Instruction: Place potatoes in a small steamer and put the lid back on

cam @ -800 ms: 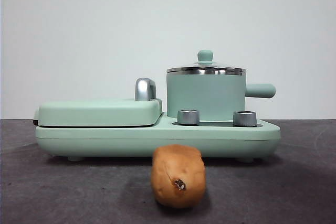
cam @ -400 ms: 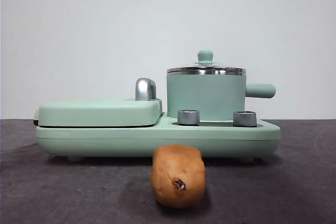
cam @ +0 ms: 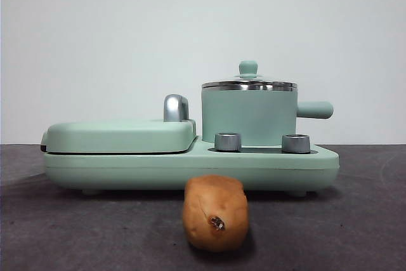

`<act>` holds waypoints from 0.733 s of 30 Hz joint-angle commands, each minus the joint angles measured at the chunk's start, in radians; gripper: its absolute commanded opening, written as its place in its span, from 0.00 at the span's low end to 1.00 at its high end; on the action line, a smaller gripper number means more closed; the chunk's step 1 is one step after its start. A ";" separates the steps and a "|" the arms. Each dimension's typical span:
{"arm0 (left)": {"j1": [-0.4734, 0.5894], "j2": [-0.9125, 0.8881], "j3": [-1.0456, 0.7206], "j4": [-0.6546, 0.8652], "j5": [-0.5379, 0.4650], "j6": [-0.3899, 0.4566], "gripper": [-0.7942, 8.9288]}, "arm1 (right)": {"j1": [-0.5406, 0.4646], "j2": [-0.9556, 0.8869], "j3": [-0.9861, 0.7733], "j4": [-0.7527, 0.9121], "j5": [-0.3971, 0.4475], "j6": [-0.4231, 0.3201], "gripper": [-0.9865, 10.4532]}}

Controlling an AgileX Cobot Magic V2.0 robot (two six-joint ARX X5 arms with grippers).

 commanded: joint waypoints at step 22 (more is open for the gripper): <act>-0.146 0.362 0.231 0.003 0.099 0.166 0.64 | 0.002 0.122 0.105 -0.073 -0.053 -0.164 0.51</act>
